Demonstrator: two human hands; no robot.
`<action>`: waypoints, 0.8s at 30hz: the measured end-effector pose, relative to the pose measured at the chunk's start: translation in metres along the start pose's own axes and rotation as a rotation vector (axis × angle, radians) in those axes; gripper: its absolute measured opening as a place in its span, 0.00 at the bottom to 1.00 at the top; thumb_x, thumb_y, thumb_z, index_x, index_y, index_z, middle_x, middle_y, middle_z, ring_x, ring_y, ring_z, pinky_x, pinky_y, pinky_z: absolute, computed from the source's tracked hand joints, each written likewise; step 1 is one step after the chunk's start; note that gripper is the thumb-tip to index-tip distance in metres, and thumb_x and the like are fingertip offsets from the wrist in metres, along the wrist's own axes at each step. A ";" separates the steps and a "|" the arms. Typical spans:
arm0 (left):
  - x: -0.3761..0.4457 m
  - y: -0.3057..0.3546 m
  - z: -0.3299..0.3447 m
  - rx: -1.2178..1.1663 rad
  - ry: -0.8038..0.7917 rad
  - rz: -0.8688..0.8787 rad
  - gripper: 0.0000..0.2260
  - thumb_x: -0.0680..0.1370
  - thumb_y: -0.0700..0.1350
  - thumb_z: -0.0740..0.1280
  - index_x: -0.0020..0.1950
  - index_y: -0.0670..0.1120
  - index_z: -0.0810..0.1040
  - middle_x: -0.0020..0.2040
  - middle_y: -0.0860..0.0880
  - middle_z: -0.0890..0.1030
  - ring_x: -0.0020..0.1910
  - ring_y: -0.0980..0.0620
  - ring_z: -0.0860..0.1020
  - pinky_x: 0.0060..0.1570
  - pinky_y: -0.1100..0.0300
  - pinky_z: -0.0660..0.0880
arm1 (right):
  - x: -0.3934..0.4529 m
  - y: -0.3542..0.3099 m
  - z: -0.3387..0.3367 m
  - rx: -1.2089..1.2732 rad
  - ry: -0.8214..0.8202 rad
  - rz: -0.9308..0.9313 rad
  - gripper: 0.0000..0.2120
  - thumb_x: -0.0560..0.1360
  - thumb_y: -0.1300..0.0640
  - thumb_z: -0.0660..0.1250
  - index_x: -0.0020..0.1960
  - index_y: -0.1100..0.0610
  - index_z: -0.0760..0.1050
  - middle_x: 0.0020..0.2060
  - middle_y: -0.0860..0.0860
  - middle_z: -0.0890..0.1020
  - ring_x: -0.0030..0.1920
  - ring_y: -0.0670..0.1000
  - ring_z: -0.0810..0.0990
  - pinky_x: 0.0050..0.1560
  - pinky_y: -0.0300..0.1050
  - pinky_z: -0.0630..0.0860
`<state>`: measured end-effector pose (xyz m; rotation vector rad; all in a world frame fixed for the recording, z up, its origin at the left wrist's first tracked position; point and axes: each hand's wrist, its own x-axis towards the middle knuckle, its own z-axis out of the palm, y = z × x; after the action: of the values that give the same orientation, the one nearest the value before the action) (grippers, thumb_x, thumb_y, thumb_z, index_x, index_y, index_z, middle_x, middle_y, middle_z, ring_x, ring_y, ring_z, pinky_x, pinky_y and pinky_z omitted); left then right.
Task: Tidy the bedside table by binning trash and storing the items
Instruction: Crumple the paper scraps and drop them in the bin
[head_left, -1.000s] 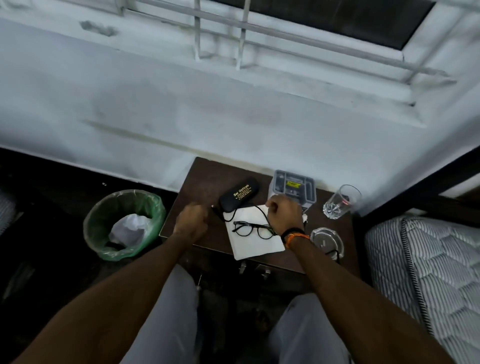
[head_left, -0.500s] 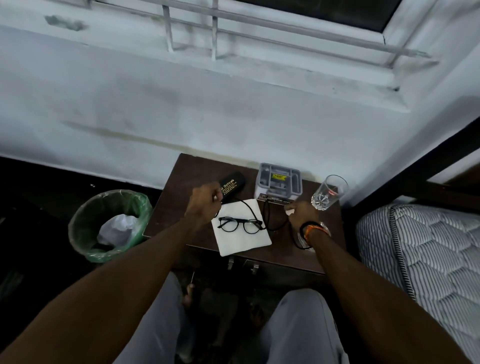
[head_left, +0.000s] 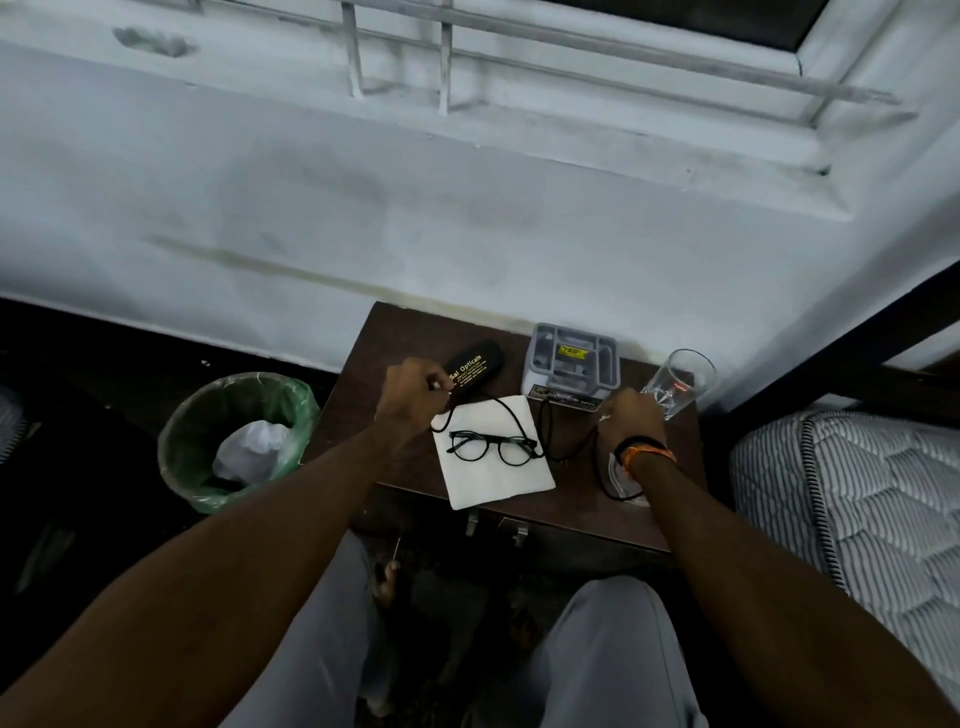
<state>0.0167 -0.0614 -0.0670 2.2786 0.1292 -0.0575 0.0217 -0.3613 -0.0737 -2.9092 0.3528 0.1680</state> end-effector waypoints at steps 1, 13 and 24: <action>-0.001 0.001 -0.002 -0.008 0.010 -0.009 0.05 0.71 0.36 0.74 0.45 0.43 0.86 0.44 0.44 0.86 0.46 0.48 0.84 0.51 0.54 0.80 | -0.001 -0.001 -0.003 -0.002 0.032 0.012 0.11 0.73 0.63 0.65 0.53 0.64 0.82 0.49 0.64 0.84 0.54 0.65 0.82 0.53 0.55 0.80; -0.023 0.026 -0.049 -0.036 0.127 0.037 0.03 0.70 0.34 0.67 0.39 0.42 0.76 0.40 0.46 0.83 0.41 0.49 0.80 0.39 0.58 0.75 | -0.023 -0.072 -0.052 0.385 0.041 -0.075 0.03 0.70 0.56 0.73 0.43 0.54 0.84 0.44 0.50 0.86 0.48 0.51 0.83 0.53 0.41 0.77; -0.061 -0.067 -0.142 -0.008 0.274 -0.121 0.07 0.68 0.35 0.67 0.38 0.47 0.75 0.36 0.47 0.83 0.37 0.45 0.82 0.37 0.54 0.79 | -0.068 -0.239 -0.010 0.467 -0.170 -0.487 0.06 0.73 0.61 0.71 0.42 0.55 0.86 0.42 0.51 0.88 0.42 0.51 0.86 0.53 0.50 0.82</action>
<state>-0.0516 0.0853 -0.0197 2.2587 0.4094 0.1929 0.0161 -0.1209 -0.0098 -2.4065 -0.3071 0.2172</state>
